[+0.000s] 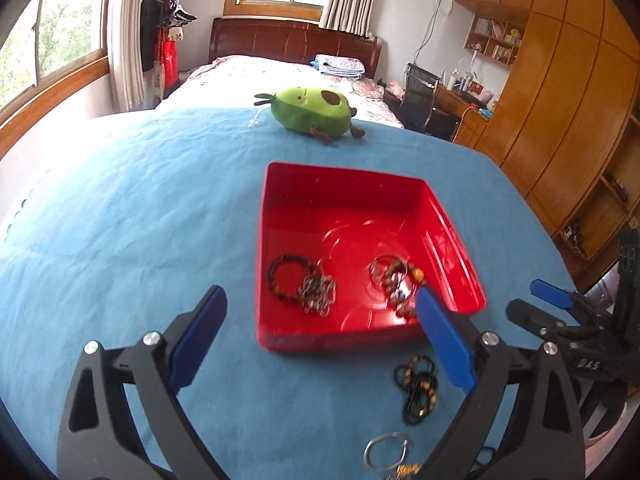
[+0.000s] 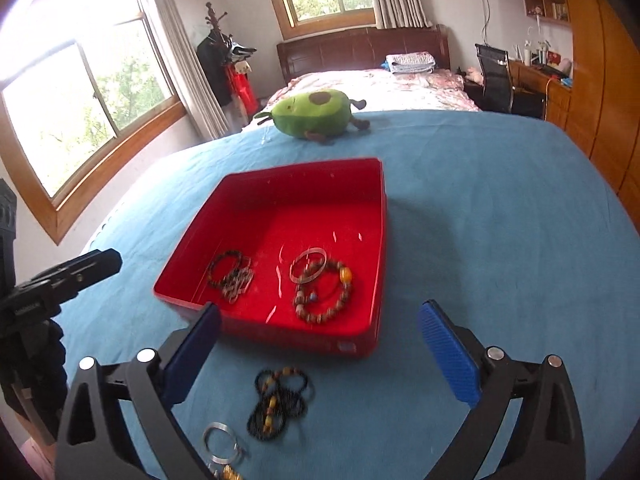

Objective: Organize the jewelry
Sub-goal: 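Move both tools back to the remaining jewelry, left tool toward the gold pendant, then close the left tool on the gold pendant while the right tool grasps the reddish-brown ring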

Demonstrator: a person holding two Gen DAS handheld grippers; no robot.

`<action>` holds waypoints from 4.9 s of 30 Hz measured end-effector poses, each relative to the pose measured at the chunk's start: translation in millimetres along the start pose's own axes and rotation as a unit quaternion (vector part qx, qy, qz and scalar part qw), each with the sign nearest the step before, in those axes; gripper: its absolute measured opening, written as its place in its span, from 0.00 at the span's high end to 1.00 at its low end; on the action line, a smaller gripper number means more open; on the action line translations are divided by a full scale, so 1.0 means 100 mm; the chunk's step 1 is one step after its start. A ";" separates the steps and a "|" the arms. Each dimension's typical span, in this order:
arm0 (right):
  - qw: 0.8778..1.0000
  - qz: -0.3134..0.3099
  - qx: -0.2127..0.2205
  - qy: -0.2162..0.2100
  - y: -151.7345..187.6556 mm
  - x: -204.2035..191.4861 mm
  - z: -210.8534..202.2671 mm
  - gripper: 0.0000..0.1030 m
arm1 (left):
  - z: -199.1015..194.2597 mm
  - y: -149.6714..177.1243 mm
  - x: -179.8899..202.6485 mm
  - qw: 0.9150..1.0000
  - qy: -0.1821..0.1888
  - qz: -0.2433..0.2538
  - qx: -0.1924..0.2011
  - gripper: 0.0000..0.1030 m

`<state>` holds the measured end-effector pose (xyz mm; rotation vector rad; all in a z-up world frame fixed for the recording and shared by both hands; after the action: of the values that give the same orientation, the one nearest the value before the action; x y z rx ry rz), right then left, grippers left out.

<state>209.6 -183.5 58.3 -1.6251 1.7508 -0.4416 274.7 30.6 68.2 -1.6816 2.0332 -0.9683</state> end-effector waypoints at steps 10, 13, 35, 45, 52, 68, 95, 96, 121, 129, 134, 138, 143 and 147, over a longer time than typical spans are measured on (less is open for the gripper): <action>0.998 0.046 -0.031 -0.012 0.53 0.13 -0.16 0.04 | -0.25 0.60 -0.12 0.999 -0.028 0.017 -0.016 0.07; 0.997 0.063 -0.036 -0.022 0.67 0.16 -0.16 0.04 | -0.27 0.79 -0.18 0.999 -0.032 0.012 -0.022 0.06; 0.995 0.064 -0.060 -0.041 1.38 0.03 -0.22 0.30 | -0.15 1.82 -0.20 0.990 -0.010 -0.002 -0.141 0.08; 0.995 0.063 -0.063 -0.049 1.43 -0.01 -0.22 0.33 | -0.02 1.89 -0.05 0.983 0.024 0.021 -0.183 0.36; 0.994 0.067 -0.067 -0.049 1.43 0.01 -0.18 0.33 | 0.06 1.91 0.08 0.978 0.026 0.037 -0.202 0.43; 0.994 0.070 -0.068 -0.048 1.43 0.03 -0.16 0.33 | 0.21 1.95 0.25 0.975 0.019 0.061 -0.211 0.87; 0.994 0.043 -0.082 -0.053 1.54 -0.15 -0.21 0.33 | 0.18 1.96 0.09 0.977 -0.008 0.049 -0.206 0.83; 0.994 0.040 -0.085 -0.054 1.55 -0.15 -0.21 0.33 | 0.18 1.96 0.09 0.978 -0.006 0.046 -0.205 0.83; 0.968 -0.081 -0.226 -0.070 2.12 -0.79 0.06 0.74 | -0.15 1.91 -0.17 0.982 0.032 0.013 -0.183 0.83; 0.970 -0.097 -0.213 -0.060 2.12 -0.83 0.02 0.92 | -0.14 1.91 -0.20 0.982 0.034 0.009 -0.183 0.83; 0.976 -0.075 -0.188 -0.080 2.00 -0.77 -0.09 0.93 | -0.16 1.90 -0.21 0.983 0.033 0.008 -0.179 0.83; 0.980 -0.065 -0.167 -0.087 1.88 -0.69 -0.21 0.93 | -0.20 1.86 -0.20 0.985 0.034 0.009 -0.171 0.83; 0.983 -0.058 -0.151 -0.091 1.78 -0.64 -0.27 0.93 | -0.25 1.82 -0.18 0.986 0.034 0.011 -0.163 0.83; 0.979 -0.056 -0.175 -0.084 1.90 -0.61 -0.16 0.93 | -0.21 1.87 -0.18 0.985 0.032 0.012 -0.171 0.83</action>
<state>59.1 -98.5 -41.8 -1.9514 1.6803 -0.0416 129.5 67.7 -47.3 -1.8056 2.3638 -0.7016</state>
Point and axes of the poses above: each gripper's, at about its wrist camera, not at the fingertips, and z roughly the way its jaws point, x to its right, y to its underside, the point moved 6 cm from there along z, roughly the way its jaws point
